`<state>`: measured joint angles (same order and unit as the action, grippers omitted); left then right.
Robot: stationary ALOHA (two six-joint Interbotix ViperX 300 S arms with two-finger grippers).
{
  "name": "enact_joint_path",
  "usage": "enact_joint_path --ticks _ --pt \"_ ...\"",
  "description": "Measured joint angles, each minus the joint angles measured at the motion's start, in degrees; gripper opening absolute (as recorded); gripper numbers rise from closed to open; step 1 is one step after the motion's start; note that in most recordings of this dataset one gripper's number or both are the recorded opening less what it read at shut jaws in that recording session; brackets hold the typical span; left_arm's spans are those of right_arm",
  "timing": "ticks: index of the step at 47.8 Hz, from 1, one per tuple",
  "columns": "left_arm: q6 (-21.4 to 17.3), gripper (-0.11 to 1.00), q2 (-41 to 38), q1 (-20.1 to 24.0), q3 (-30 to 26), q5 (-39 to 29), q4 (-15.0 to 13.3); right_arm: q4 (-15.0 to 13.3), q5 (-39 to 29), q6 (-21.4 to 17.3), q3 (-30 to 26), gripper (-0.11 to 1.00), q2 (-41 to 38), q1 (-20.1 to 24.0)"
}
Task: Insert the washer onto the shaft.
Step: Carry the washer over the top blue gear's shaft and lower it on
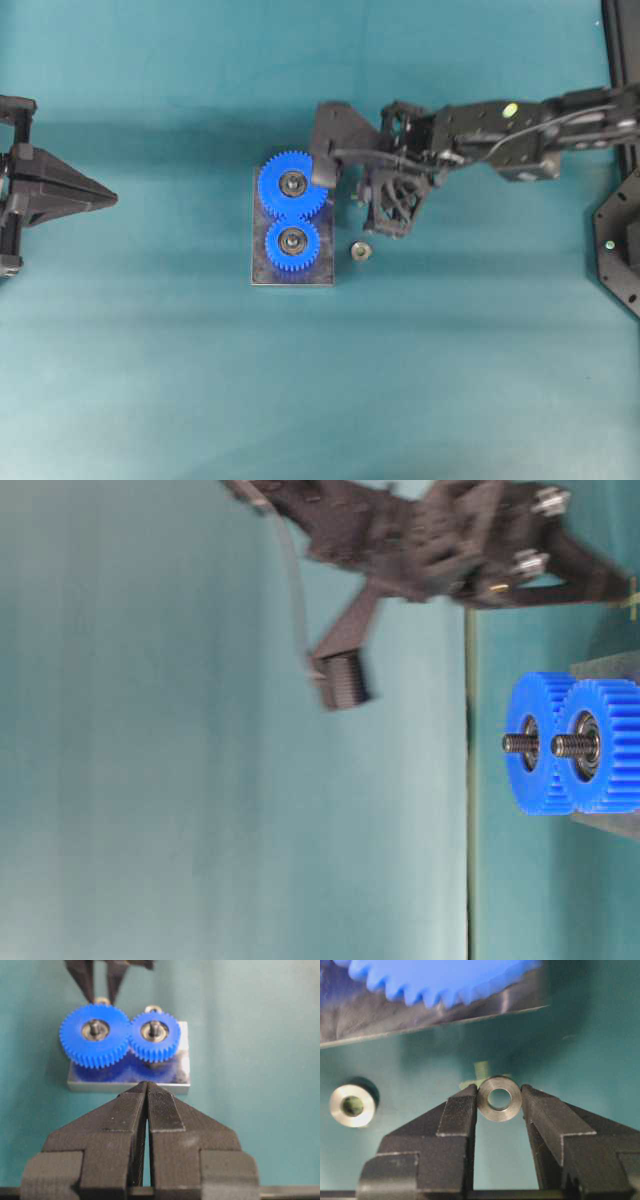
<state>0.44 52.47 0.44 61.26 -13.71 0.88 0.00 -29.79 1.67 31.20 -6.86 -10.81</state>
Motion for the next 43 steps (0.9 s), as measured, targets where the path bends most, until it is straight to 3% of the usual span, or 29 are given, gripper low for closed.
enact_joint_path --ticks 28,43 --pt "0.18 0.01 0.0 0.0 0.18 0.09 0.0 -3.43 -6.06 0.0 -13.8 0.33 0.18 2.99" --pt "0.09 0.01 0.0 0.0 0.35 0.09 0.0 -4.04 -7.29 0.09 -16.96 0.33 -2.55 4.13"
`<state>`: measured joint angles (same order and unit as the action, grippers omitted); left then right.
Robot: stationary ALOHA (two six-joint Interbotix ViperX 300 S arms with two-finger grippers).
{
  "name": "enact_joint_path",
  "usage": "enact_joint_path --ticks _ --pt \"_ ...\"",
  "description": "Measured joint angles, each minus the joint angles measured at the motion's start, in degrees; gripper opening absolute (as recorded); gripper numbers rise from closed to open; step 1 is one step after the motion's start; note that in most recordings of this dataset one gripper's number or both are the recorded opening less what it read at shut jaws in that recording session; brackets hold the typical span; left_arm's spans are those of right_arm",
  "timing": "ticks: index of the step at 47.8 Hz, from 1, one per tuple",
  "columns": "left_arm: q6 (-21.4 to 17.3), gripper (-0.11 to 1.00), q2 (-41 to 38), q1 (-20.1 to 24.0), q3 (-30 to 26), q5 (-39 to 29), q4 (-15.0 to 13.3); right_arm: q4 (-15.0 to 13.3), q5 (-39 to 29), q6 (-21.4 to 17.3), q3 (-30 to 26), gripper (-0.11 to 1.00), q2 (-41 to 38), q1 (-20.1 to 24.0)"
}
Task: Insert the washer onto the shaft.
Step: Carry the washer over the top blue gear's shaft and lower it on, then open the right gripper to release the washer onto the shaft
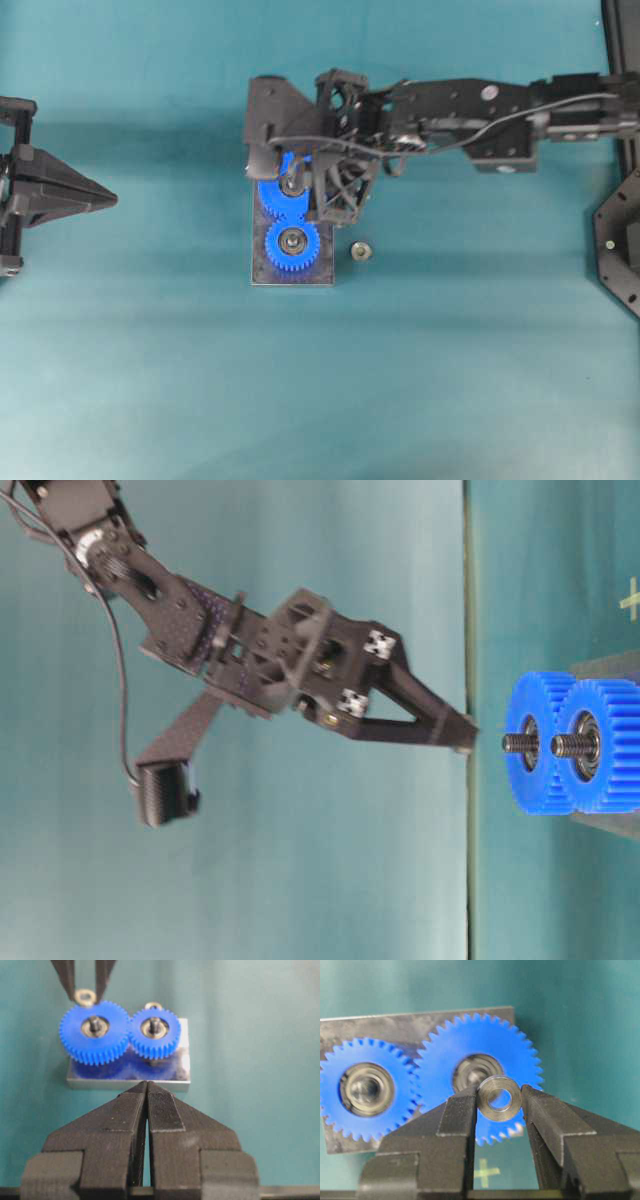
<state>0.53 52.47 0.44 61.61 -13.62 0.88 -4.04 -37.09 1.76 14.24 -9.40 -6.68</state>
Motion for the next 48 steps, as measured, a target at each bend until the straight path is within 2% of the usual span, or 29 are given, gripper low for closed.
enact_joint_path --ticks 48 --pt "0.18 0.01 0.88 0.0 0.35 0.0 0.0 -0.09 -0.79 -0.09 -1.14 0.33 -3.08 0.35"
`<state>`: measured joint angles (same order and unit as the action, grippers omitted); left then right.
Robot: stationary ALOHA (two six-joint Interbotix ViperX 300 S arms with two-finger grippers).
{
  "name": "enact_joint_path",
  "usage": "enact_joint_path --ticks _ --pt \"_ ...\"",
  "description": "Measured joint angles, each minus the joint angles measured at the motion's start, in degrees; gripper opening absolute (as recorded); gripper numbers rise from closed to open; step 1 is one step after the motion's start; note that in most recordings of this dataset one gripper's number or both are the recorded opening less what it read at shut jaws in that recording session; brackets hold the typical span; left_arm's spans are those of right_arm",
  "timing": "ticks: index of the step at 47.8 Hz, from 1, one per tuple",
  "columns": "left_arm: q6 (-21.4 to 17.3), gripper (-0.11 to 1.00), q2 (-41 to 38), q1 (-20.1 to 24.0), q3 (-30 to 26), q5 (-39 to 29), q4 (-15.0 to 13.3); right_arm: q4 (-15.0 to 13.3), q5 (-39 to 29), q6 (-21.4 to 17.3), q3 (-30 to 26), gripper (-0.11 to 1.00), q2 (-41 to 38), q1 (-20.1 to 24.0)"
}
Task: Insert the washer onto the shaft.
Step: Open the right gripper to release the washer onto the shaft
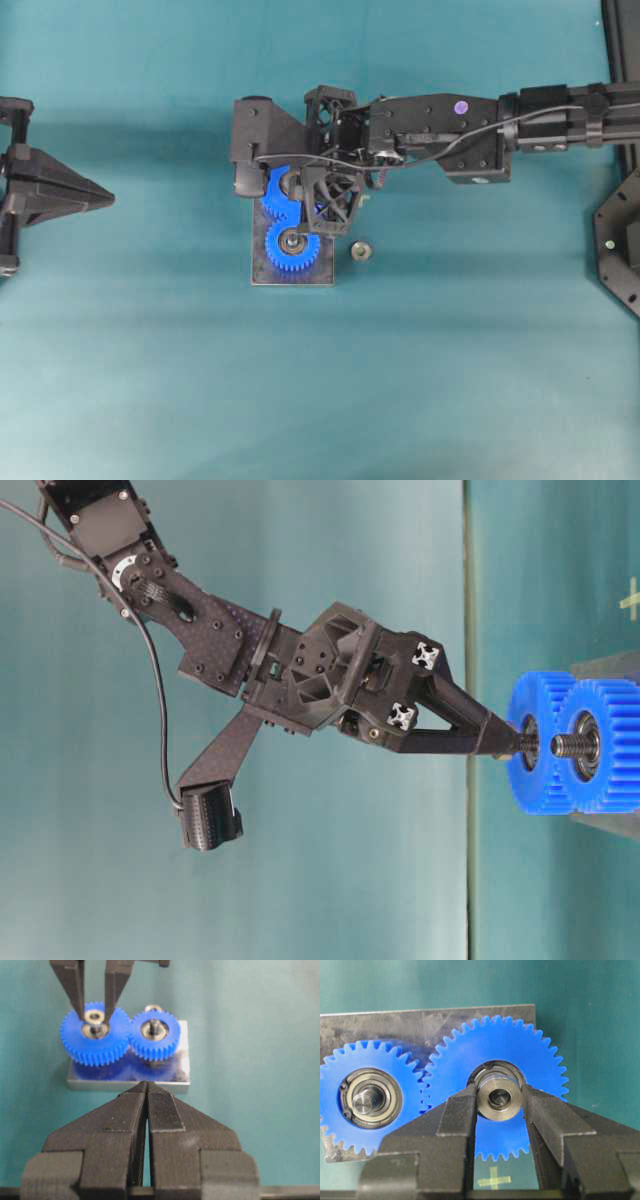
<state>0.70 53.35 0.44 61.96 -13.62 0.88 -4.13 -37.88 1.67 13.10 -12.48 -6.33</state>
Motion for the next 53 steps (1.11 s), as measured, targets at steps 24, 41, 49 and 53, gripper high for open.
enact_joint_path --ticks 24,41,49,53 --pt "0.0 0.01 0.35 0.0 0.18 0.0 0.0 -0.18 -0.09 0.09 -0.62 0.33 -0.62 0.0" --pt "0.0 0.01 0.62 0.0 0.35 0.0 0.0 -0.09 -2.55 0.09 -2.46 0.33 -2.02 0.0" --pt "0.09 0.01 0.97 0.0 0.44 0.0 0.0 -0.09 -2.9 0.0 -2.72 0.33 -2.64 0.09" --pt "0.09 0.01 1.14 0.0 0.53 0.0 0.0 -0.18 -2.99 0.0 -2.72 0.37 -2.64 0.09"
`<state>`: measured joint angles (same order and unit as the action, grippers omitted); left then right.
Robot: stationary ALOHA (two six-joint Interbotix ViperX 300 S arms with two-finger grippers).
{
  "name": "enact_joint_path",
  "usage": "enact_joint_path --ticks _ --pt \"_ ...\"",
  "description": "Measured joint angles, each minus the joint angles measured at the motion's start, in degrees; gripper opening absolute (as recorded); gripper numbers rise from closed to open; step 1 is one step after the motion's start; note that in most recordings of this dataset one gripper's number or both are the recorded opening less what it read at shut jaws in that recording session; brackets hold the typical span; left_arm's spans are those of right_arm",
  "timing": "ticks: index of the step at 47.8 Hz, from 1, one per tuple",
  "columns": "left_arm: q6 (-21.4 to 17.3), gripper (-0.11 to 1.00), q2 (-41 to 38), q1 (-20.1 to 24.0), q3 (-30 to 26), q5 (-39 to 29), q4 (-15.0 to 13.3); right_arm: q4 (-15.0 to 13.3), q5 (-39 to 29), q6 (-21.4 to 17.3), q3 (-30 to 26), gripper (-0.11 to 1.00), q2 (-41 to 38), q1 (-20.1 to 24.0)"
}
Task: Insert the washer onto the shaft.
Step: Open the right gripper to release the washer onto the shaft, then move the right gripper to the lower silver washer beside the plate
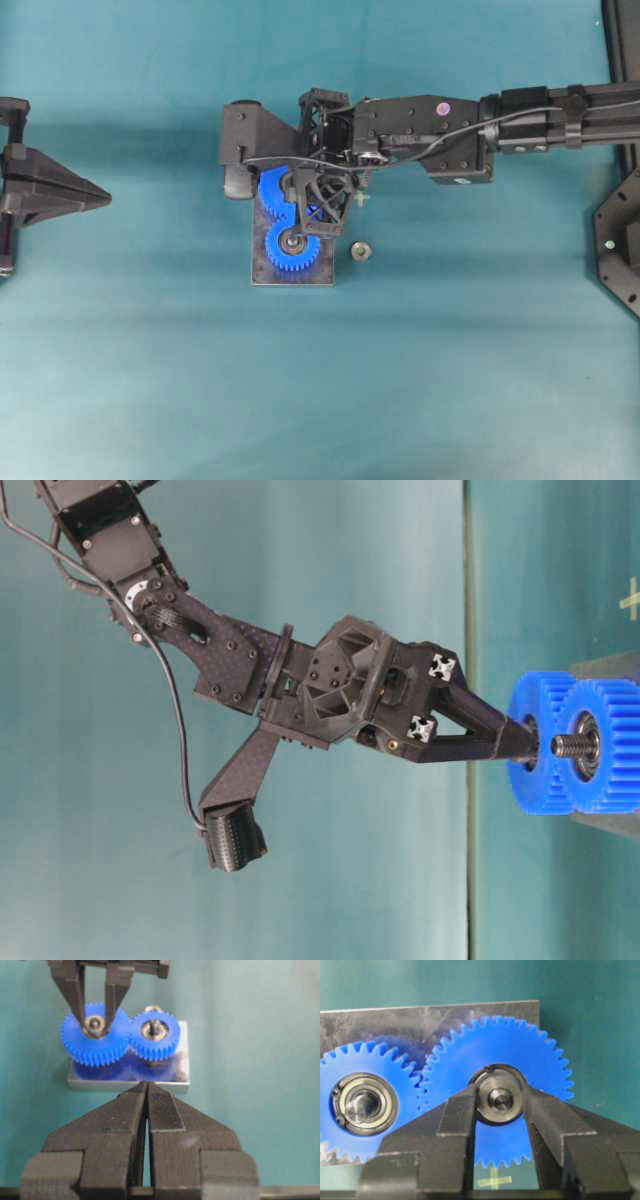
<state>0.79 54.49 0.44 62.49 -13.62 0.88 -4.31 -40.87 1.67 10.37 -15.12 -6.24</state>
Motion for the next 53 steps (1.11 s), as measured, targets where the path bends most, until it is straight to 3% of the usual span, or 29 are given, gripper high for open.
enact_joint_path --ticks 7,12,25,33,53 --pt "0.0 0.01 0.0 0.0 0.0 0.0 0.0 0.09 -0.09 0.0 0.0 0.64 0.0 -0.09" --pt "0.0 0.01 0.0 0.0 0.0 0.09 0.0 0.09 -0.62 0.0 -0.62 0.75 0.0 -0.09" --pt "0.09 0.01 0.0 0.0 0.0 0.09 0.0 0.09 -5.98 0.0 -0.88 0.75 3.16 0.0" --pt "0.09 0.01 0.0 0.0 0.35 0.09 0.0 0.09 -7.82 -1.23 3.25 0.75 8.0 1.14" --pt "0.09 0.01 0.0 0.0 0.44 0.09 0.0 0.09 1.58 -7.29 18.19 0.73 11.6 7.73"
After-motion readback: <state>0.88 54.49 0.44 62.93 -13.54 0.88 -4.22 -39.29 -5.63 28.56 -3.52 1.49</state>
